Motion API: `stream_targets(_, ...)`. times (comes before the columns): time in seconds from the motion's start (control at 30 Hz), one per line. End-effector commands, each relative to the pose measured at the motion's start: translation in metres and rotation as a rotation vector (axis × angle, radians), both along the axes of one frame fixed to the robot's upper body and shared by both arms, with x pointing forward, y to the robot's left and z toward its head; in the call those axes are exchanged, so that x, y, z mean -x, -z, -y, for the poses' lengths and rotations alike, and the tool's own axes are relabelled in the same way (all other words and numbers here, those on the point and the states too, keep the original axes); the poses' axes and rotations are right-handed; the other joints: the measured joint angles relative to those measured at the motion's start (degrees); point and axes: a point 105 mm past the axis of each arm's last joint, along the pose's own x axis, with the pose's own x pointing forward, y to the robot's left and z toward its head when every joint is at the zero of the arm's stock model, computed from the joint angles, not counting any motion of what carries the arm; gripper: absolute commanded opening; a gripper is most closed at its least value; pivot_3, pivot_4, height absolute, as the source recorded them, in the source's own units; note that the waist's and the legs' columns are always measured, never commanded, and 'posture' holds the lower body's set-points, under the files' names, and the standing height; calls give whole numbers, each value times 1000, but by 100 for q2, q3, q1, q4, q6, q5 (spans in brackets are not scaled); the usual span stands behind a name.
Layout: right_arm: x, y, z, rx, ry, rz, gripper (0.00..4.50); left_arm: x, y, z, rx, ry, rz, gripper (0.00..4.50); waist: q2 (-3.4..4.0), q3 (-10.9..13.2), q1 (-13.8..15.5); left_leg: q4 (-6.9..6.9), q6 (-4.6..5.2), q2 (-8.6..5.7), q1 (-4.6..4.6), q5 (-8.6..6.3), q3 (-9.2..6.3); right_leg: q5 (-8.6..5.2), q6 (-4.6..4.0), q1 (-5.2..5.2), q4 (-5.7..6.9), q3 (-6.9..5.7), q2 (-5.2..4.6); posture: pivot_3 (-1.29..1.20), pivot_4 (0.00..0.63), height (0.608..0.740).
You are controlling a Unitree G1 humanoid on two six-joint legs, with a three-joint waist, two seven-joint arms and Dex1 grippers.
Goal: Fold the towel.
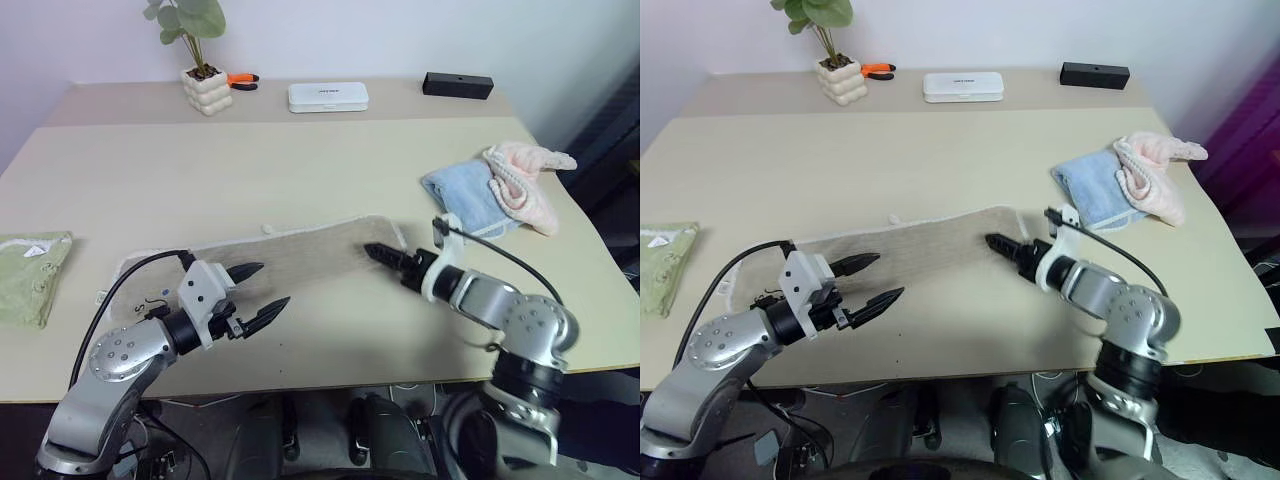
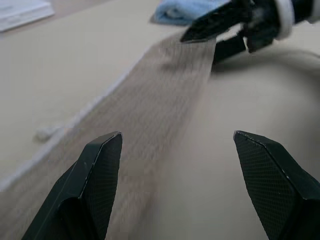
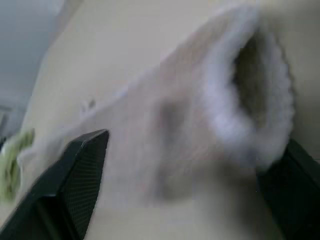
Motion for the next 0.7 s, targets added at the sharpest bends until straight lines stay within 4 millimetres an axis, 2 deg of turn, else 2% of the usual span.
stream_targets(0.03,-4,7,9,-4,86,-49,2618,3,-13,3,-6,9,71,3637,1,-2,7,0,-7,-3,-3,4,0,0,1,0,-4,0,-3,0,150,731)
stream_targets(0.13,-5,4,9,-5,109,-41,1159,3,-11,5,-4,8,71,3637,3,-2,-17,0,-4,-4,-4,2,3,0,1,0,-8,2,-3,0,150,731)
stream_targets(0.2,-4,-2,17,2,128,-20,72,2,-9,6,-2,10,68,3637,5,-5,-26,-1,-5,-3,-4,2,3,0,1,-1,-6,2,-2,0,150,731)
stream_targets(0.33,-3,-14,35,24,170,18,72,1,-5,8,-1,18,67,3637,8,-5,-6,-2,-4,-5,-5,2,3,0,1,-1,-8,2,-3,0,150,731)
stream_targets(0.4,3,-27,50,47,173,69,72,-2,-3,8,-2,22,66,3637,12,-3,-3,-1,-3,-5,-6,1,2,0,1,-1,-10,2,-3,0,150,731)
stream_targets(0.53,13,-44,66,96,153,142,72,-6,-2,9,-3,31,71,3637,15,-3,-10,-2,14,-3,-6,-8,2,0,1,-2,-12,2,-3,0,150,731)
stream_targets(0.57,14,-45,67,101,150,147,72,-6,-2,9,-3,32,71,3637,15,-4,-25,-3,18,-3,-6,-11,1,0,1,-2,-11,1,-2,0,150,731)
stream_targets(0.63,20,-63,64,222,71,241,72,-9,0,9,-7,41,74,3637,26,0,-38,-4,22,0,-4,-13,2,0,1,-2,-11,2,-1,0,150,731)
stream_targets(0.7,28,-84,39,384,-111,382,72,-11,1,10,-11,49,77,3637,52,10,-40,-5,24,-3,-5,-14,4,-1,1,-5,-12,5,-3,0,150,731)
